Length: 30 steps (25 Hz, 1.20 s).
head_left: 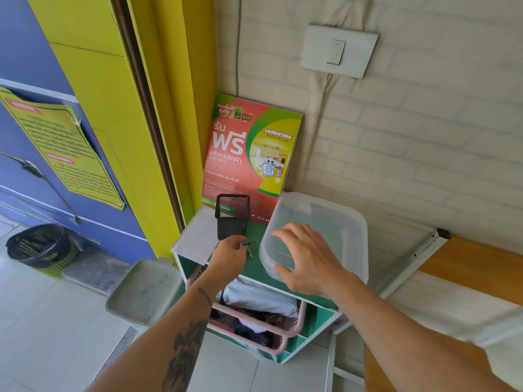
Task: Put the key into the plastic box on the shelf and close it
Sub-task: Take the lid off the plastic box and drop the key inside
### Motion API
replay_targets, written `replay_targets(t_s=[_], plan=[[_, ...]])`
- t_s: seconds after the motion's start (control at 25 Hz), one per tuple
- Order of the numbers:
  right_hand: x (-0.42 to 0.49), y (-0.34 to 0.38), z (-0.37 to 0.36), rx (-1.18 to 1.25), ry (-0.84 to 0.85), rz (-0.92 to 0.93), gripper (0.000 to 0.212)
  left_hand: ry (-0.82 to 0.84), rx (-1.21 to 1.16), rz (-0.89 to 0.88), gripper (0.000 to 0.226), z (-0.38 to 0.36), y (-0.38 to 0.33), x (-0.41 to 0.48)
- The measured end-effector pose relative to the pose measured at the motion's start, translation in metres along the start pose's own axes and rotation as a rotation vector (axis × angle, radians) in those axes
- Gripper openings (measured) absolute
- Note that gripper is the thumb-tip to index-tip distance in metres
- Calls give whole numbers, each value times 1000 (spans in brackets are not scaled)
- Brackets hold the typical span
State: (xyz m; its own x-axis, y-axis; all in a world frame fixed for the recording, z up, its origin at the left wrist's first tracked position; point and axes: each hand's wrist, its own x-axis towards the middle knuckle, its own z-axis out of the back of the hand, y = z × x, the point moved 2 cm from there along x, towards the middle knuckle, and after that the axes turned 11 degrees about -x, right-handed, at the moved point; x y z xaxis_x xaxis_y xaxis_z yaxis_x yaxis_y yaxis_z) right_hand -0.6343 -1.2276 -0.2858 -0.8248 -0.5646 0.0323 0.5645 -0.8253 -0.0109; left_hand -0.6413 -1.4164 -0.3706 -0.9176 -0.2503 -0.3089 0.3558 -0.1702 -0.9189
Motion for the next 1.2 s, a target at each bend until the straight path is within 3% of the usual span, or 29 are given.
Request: replay_targets(t_s=[0.2,0.52,0.92,1.2], plan=[[-1,0,-2,11,-3,-23,63,40,61,-20,56,4,3,-3],[-3,3,-4,29,-9,-26,63,-38,144,-108,47,14,9,-17],[-2,11,-12,-213,23,-167,81,34,-160,-96,14,-9,-5,-33],[2,10,-10,-282,-7,-107,70,102,-383,15,26,-13,-5,-31]])
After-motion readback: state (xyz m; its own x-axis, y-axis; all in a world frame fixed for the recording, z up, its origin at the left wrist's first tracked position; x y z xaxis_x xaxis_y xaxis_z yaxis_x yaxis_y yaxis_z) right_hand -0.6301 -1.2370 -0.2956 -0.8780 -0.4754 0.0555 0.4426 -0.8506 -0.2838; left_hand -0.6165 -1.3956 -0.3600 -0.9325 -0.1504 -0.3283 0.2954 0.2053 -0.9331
